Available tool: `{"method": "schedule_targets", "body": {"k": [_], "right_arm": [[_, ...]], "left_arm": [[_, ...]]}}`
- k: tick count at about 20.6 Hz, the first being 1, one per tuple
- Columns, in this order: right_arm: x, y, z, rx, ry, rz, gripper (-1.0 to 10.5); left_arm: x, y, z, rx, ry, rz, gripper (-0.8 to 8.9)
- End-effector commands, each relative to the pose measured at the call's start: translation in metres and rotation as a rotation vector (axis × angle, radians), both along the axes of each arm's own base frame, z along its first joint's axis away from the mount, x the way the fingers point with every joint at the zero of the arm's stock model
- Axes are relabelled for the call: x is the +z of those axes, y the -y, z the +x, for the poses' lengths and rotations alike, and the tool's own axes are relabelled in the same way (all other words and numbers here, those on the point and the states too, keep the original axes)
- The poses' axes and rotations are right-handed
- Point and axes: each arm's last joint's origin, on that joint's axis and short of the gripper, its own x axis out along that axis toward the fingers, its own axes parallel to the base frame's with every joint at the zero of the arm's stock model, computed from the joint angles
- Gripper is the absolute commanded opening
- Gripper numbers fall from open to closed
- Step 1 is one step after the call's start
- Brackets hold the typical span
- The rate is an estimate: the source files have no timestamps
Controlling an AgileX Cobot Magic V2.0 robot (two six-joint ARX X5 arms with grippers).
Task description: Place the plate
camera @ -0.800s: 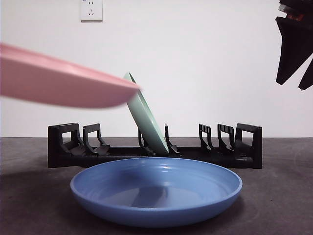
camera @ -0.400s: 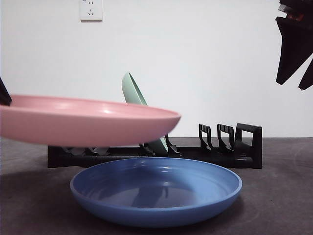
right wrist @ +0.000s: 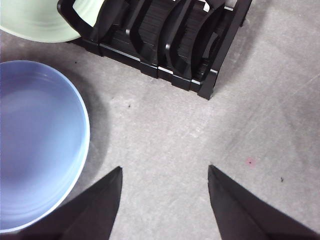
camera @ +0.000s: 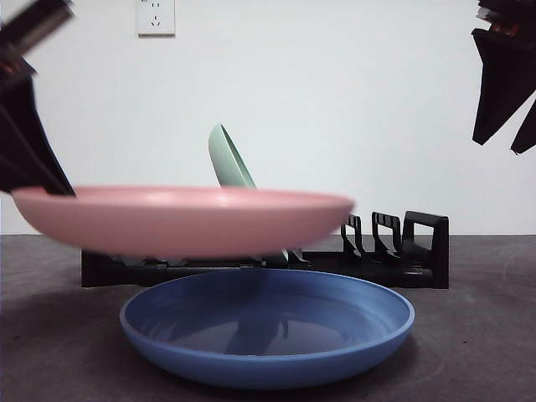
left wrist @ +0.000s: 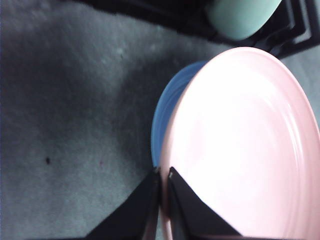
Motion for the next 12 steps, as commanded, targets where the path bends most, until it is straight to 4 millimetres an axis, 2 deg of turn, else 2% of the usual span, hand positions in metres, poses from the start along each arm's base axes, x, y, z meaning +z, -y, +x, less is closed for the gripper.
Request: {"method": "schedule_targets", "body": {"k": [1,12], "right_arm": [[0.003,-0.002,0.002,-0.003,0.011,0.01,2.6],[0.003,-0.002,0.002,-0.003,0.01,0.01,2.6]], "left_arm": [[-0.005,0.009,0.007,-0.015,-0.022,-0.009,0.15],[-0.032,0.041,0.031,-0.05,-0.049,-0.029,0.15]]}}
